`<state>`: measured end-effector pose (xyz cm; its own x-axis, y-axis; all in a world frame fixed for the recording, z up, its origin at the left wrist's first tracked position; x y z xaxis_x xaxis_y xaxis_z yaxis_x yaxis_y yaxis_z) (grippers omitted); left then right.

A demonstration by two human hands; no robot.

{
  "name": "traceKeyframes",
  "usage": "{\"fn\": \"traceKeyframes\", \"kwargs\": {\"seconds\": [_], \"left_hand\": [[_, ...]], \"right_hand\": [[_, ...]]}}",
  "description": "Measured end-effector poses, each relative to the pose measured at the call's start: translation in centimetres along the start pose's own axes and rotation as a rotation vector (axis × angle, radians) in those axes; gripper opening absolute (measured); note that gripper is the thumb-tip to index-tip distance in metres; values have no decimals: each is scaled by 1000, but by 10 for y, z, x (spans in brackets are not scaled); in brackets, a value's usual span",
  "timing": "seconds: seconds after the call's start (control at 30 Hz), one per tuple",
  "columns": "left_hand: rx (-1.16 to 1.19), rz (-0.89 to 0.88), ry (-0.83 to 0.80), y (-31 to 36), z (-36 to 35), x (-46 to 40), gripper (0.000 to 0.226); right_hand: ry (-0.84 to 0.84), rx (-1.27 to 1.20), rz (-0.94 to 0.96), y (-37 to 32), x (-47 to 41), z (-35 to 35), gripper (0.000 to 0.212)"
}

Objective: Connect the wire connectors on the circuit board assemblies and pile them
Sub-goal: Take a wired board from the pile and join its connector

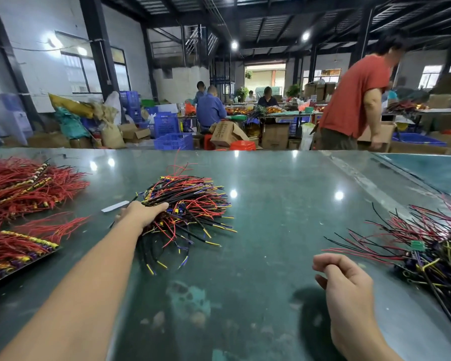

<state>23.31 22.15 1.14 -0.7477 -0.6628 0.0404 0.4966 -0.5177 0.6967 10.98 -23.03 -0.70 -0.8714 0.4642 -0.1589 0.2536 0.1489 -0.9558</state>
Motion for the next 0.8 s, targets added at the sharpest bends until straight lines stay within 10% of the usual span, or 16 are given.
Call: {"fn": "traceKeyframes", "kwargs": {"seconds": [0.27,0.4,0.8], "left_hand": [[308,14,-26,31,15,12,72],[433,126,-276,45,17,22,16],[694,187,-285,36,16,46,24]], "right_hand": [[4,8,-3,0,1,-1,37],[-5,17,-2,1,0,-1,35],[-31,22,-20,-3,2,-1,34]]}}
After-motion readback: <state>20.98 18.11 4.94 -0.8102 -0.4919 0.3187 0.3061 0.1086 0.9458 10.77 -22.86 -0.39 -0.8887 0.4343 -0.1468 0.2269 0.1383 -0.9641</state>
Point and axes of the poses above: each hand's wrist, its own x-axis away from the middle knuckle, its own z-axis out of the back of the hand, y = z × x, the point moved 6 cm from there along -x, towards the middle knuckle, and after that the axes turned 2 degrees about -x, right-handed, at the moved point
